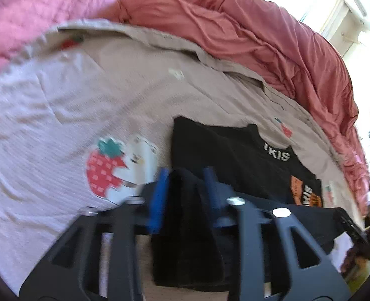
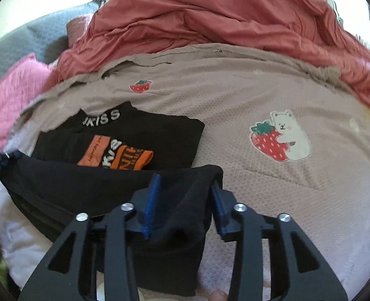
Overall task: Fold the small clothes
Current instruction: 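Lift the hem with both tools and fold it toward the collar, then open both tools to release the folded hem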
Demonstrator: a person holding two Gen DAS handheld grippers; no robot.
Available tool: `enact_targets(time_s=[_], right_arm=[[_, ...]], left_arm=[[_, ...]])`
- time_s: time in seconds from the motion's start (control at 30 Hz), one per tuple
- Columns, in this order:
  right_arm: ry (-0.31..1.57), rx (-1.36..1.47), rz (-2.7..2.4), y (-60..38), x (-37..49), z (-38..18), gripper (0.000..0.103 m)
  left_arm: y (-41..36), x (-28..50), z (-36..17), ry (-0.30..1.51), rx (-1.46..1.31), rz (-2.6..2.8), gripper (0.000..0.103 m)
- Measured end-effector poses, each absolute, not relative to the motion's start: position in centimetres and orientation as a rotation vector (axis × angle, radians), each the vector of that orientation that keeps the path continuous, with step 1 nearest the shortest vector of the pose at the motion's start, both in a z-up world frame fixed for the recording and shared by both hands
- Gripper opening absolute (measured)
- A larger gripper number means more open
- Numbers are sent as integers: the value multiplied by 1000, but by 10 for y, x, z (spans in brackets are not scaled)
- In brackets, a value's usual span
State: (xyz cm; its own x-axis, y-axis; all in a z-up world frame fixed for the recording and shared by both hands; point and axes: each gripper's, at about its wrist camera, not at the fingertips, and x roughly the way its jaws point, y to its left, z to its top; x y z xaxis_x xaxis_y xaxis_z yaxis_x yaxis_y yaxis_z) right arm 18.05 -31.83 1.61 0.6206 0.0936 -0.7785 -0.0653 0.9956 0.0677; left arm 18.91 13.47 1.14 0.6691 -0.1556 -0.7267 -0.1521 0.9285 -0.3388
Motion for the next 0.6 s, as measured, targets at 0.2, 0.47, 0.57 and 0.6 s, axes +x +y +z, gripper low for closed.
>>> enact_targets(time_s=[0.2,0.47,0.57,0.6], right_arm=[[795,-81,48,-312,153,38,67],[751,-322,334,-220,119,37,68],[755,-442,401,-186,117,25,68],[758,-477,409,-178,116,21,68]], left_arm=[[141,179,11,838,-409,3,30],[132,172,20,816,-333,23,39],[132,168,22,817,-323,20,44],[132,167,21,824,-322,18,46]])
